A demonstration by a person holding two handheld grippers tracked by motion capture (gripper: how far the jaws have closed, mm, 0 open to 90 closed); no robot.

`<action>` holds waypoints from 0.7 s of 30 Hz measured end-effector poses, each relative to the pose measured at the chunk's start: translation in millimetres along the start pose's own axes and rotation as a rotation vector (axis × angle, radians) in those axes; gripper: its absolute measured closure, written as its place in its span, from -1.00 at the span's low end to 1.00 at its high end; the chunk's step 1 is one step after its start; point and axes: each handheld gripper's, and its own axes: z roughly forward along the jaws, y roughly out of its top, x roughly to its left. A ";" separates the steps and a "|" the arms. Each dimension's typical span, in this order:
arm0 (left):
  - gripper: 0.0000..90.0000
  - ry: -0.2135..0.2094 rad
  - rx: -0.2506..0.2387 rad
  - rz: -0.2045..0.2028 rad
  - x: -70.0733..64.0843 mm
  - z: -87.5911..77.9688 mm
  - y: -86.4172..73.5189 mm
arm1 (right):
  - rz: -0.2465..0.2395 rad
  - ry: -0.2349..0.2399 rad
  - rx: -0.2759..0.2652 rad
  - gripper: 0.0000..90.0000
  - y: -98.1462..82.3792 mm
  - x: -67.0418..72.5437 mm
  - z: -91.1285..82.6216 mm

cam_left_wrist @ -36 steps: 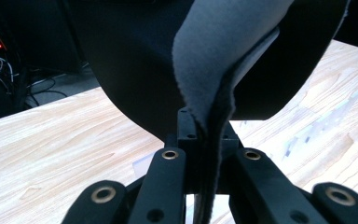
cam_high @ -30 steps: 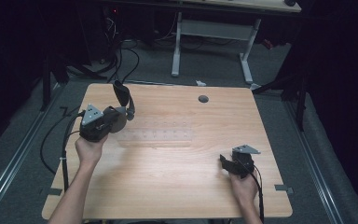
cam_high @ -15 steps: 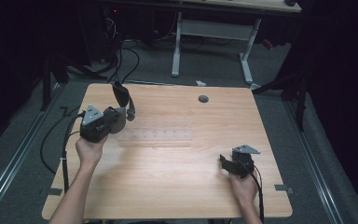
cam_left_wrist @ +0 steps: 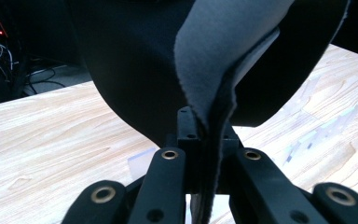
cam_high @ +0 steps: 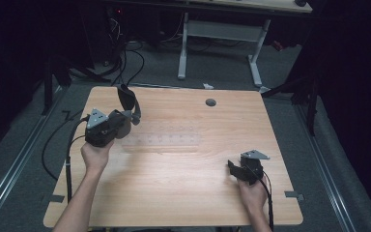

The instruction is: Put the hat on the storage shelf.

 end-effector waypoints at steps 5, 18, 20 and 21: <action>0.91 0.016 0.015 0.017 1.1 3.5 -6.4 | 0.000 0.000 0.000 -0.09 0.0 0.0 0.0; 0.90 0.022 0.038 -0.007 10.6 0.5 -20.6 | 0.001 0.000 0.001 -0.09 0.0 0.0 0.0; 0.90 0.025 0.034 -0.027 12.0 -1.2 -21.5 | -0.001 0.000 0.000 -0.09 0.0 0.0 0.1; 0.90 0.025 0.034 -0.027 12.0 -1.2 -21.5 | -0.001 0.000 0.000 -0.09 0.0 0.0 0.1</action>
